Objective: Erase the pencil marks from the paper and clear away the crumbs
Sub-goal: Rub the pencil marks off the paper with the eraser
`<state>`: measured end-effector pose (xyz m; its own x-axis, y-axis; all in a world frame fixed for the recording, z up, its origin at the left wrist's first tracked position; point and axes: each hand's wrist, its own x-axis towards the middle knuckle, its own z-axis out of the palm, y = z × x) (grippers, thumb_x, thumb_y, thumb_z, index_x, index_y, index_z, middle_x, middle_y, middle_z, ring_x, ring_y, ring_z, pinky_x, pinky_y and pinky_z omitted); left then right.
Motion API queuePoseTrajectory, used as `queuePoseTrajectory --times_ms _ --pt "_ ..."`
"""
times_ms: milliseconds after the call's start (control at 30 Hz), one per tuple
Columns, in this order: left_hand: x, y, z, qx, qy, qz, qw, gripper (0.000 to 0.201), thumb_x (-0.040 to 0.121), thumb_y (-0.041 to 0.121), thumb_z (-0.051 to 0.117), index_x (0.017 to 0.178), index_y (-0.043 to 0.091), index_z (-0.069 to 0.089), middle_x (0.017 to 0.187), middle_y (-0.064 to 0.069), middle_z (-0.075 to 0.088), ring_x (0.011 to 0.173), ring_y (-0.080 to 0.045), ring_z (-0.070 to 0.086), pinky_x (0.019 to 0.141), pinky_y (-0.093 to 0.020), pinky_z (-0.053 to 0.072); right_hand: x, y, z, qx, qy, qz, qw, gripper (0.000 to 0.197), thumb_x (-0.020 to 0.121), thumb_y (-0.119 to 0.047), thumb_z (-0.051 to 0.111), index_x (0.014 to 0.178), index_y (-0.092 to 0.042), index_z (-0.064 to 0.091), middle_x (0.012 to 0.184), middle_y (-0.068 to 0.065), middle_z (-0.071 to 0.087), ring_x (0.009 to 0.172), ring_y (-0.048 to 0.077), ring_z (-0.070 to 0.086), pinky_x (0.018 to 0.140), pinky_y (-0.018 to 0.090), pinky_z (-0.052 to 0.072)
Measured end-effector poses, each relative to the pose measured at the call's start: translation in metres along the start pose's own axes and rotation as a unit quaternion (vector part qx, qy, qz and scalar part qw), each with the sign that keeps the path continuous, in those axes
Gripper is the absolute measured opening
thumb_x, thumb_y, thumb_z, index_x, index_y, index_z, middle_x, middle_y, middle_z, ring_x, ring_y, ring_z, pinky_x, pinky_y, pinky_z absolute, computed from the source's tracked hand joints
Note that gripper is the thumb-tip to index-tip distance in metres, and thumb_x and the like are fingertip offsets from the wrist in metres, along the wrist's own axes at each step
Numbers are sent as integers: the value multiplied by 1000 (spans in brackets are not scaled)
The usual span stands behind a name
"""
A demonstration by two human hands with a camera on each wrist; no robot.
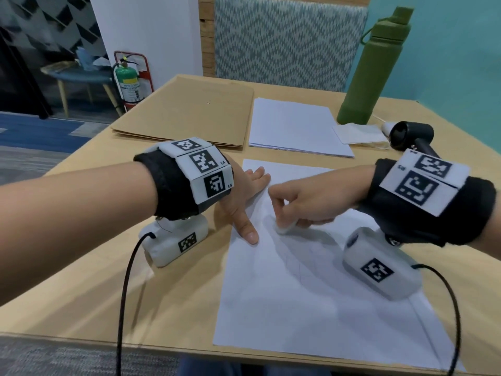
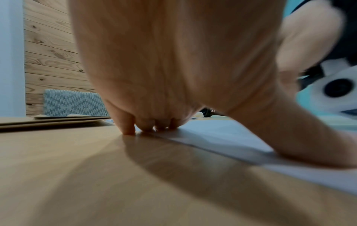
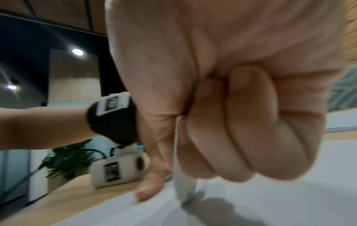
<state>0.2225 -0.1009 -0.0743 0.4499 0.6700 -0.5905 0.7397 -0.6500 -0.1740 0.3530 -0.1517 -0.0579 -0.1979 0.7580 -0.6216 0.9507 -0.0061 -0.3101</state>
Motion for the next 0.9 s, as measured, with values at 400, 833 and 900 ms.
queuePoseTrajectory --times_ms 400,833,900 --pt "1 1 1 1 7 2 1000 122 74 63 62 145 18 -27 155 4 -27 147 -13 -7 117 -37 6 0 5 3 53 -23 16 998 17 91 -15 51 78 -15 39 59 1 41 47 15 28 40 19 23" --pt "9 -4 7 -22 42 25 999 123 72 59 67 148 18 -21 158 0 -19 148 -17 -2 116 -38 9 7 3 0 33 18 -12 999 13 88 -19 56 79 -16 47 52 -4 47 42 12 36 40 18 30" --pt "9 -4 4 -34 48 38 998 119 73 55 69 150 21 -16 159 1 -13 147 -17 4 116 -38 12 13 6 -7 54 64 -18 996 10 87 -15 58 81 -14 51 55 -2 54 43 14 44 39 19 34"
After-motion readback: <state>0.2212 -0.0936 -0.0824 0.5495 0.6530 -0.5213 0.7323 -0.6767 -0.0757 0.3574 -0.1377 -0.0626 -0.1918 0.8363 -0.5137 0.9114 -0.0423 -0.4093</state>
